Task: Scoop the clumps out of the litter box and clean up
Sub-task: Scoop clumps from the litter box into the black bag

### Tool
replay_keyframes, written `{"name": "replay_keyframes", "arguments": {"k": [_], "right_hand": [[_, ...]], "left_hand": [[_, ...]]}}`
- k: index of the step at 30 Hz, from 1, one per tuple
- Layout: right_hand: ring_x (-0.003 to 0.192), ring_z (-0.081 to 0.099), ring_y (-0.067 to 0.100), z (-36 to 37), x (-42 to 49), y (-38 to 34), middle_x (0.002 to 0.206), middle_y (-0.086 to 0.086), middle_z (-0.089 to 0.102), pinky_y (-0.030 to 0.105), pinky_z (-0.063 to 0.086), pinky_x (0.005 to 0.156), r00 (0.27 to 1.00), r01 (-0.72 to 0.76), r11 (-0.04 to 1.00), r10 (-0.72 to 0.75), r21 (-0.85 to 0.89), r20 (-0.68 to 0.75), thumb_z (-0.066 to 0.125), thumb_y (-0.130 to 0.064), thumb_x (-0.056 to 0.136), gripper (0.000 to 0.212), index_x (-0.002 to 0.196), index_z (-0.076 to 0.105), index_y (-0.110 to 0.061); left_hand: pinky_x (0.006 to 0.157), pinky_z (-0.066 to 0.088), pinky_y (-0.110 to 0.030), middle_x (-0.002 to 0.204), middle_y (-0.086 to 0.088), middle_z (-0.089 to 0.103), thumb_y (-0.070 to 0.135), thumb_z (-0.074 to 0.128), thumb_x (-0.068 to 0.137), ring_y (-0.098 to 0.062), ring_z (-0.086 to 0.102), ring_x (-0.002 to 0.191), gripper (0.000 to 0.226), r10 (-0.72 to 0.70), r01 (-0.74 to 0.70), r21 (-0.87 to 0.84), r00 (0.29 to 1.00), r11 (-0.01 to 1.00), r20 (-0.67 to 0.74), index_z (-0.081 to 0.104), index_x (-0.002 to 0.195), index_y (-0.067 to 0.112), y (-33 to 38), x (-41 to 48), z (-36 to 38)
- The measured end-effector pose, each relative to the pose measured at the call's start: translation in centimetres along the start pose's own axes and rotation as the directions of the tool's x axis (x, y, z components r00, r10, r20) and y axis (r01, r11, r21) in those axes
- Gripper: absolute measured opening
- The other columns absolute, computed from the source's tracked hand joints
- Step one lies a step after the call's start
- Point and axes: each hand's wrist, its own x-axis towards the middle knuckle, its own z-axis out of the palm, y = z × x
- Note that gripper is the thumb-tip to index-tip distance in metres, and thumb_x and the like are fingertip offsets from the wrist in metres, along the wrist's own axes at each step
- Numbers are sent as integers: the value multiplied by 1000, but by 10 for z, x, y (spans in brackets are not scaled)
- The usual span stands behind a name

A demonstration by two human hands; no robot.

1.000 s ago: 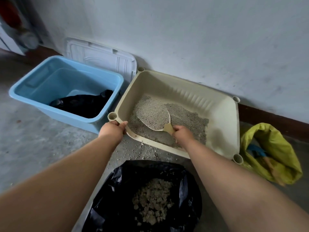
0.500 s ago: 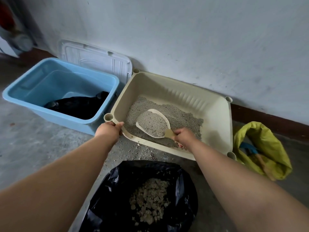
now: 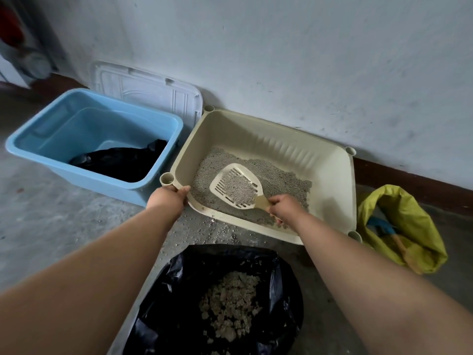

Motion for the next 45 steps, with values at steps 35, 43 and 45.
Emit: {"name": "replay_keyframes", "arguments": {"k": [35,43,45], "right_hand": [[94,60,28,-97,9,-89,111,7,63,39,50,75,942,-334,152,21,-930,-335,52,-27,81,32,110,60,-16],[62,52,21,-129,24,-76,71,10,58,28,44,72,961,-258,479,217,-839,-172,54,-4,77,16,62,55,-7],[66,52,20,-126,28,-74,74,11,58,24,37,60,971,-226,525,193,-821,-144,49,2,83,17,69,58,-4]], "left_hand": [[84,52,-41,94,-11,72,39,49,96,-31,65,89,31,47,-47,-3,999,999,-21,63,93,11,0,-8,1],[86,52,-42,96,-11,71,38,48,97,-31,65,91,35,30,-29,8,999,1000,-43,65,96,7,2,-8,4],[85,51,-41,96,-11,71,37,48,97,-31,65,91,37,29,-28,8,998,1000,-53,65,102,5,2,-8,4]]}}
